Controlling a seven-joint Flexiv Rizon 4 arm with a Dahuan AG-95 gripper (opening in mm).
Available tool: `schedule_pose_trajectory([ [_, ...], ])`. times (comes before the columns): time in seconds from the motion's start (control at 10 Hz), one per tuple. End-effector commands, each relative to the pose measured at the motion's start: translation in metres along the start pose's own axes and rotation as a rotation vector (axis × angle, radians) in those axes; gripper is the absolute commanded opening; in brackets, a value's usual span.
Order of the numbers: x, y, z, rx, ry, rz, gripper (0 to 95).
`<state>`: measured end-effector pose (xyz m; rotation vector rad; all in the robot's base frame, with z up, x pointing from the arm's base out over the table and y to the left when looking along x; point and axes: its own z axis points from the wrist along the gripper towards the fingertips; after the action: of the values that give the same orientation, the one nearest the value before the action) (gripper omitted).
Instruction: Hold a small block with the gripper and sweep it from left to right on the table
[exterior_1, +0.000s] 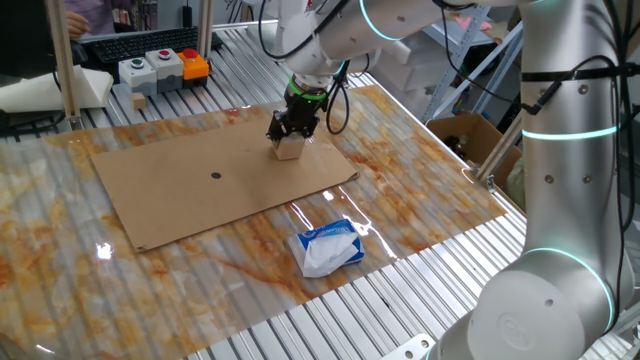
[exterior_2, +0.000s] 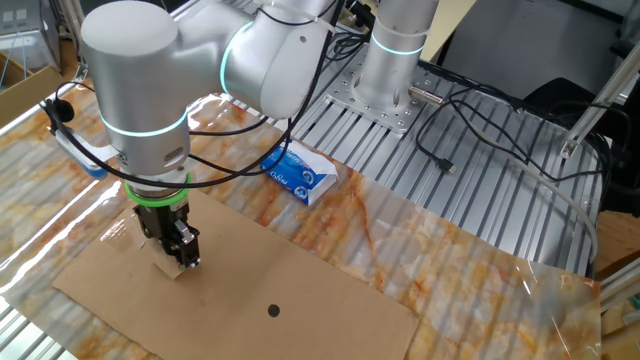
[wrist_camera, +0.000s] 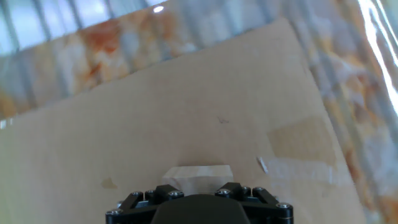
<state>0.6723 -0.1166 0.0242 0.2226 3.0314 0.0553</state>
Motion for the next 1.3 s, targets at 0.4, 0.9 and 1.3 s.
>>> schedule_pose_trajectory([
  [0.4, 0.0, 0.0, 0.0, 0.006, 0.004, 0.003, 0.0],
  [0.9, -0.001, 0.003, 0.0, 0.014, 0.002, 0.0, 0.0],
  [1.3, -0.002, 0.01, 0.004, 0.017, 0.001, 0.017, 0.0],
])
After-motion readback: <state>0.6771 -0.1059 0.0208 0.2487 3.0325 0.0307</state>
